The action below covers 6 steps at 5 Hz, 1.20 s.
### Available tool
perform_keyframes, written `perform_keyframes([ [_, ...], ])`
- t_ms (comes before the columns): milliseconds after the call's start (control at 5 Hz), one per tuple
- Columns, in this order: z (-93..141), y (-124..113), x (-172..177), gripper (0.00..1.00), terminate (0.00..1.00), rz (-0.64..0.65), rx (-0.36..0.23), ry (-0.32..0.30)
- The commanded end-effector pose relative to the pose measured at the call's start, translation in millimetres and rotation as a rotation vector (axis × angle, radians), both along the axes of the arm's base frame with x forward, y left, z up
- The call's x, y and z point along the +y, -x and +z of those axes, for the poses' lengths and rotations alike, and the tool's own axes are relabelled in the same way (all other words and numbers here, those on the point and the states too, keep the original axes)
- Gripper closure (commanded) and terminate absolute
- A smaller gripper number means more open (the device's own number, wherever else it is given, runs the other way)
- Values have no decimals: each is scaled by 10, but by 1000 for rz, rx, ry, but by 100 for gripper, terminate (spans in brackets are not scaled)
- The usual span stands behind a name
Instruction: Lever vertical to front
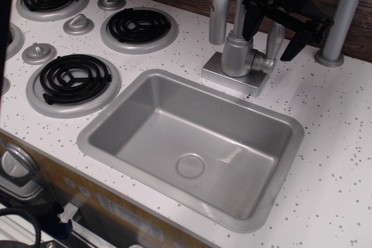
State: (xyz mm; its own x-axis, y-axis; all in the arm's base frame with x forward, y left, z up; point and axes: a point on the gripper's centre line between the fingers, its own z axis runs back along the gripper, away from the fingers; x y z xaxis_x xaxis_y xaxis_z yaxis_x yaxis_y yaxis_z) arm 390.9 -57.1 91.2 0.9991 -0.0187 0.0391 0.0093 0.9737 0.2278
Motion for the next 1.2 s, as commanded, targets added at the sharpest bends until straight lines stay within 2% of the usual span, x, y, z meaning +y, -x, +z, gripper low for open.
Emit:
perform_keyframes([
  [0, 0, 0, 0, 0, 0, 0, 0, 0],
  [200, 29, -33, -5, 0, 0, -9, -58, 19],
  [600, 182, -157, -4, 0, 0, -45, -158, -23],
  [1000, 266, -263, 10, 0, 0, -69, -191, -51],
])
